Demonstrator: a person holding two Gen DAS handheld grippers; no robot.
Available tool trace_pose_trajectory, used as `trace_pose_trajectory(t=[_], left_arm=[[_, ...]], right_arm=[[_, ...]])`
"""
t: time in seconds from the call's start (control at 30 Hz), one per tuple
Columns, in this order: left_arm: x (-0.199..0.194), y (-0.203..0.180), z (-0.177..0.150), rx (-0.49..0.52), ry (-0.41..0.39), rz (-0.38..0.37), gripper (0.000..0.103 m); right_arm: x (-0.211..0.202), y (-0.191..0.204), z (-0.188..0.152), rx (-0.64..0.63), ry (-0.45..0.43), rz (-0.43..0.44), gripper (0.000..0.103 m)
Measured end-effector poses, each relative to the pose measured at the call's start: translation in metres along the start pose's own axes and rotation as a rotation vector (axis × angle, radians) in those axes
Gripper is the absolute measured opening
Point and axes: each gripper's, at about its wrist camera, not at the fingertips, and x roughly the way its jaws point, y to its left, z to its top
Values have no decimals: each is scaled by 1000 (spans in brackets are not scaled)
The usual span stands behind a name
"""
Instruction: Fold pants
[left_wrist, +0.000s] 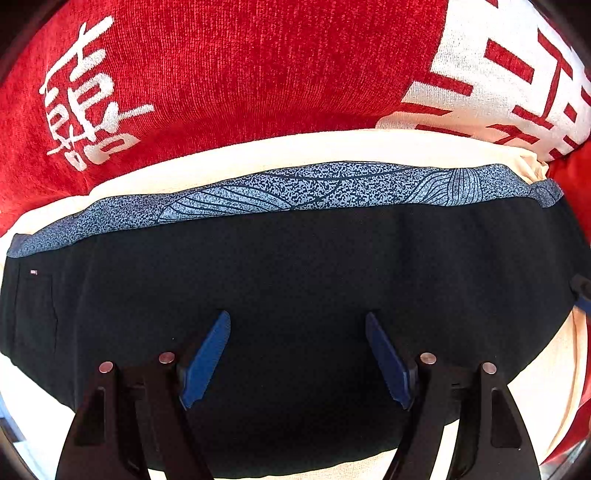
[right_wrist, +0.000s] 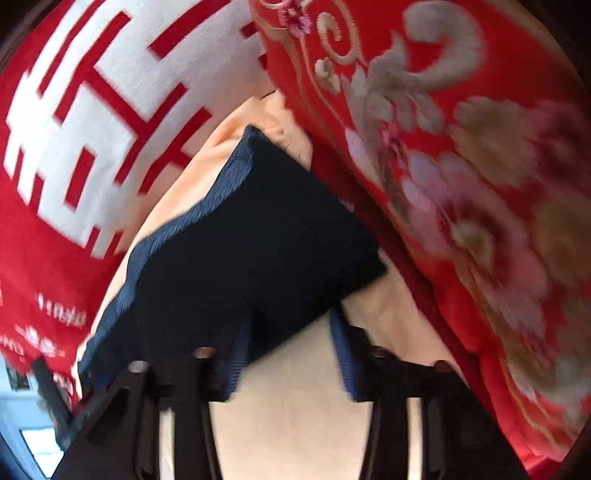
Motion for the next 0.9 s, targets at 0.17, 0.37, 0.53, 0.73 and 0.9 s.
trace_pose_trajectory(t=[0.17,0.37,0.53,0.73,0.9], left_arm=[[0,0,3,10,1,7,82],[-12,-5,11,16,26,48,85],[-20,-36,35,93,-39,31,85],[18,-55,60,46,-39,40,91],[24,-39,80,-12,-42,23,96]], right_arm=[[-10,4,-10,-141,-10,-110,15],[-41,0,-18,-149,-21,-46,37],[-27,48,3,-346,-48,-27,37],[30,36,52,-291,-52,-120,16],[29,34,74,-263,-70,-140,19]])
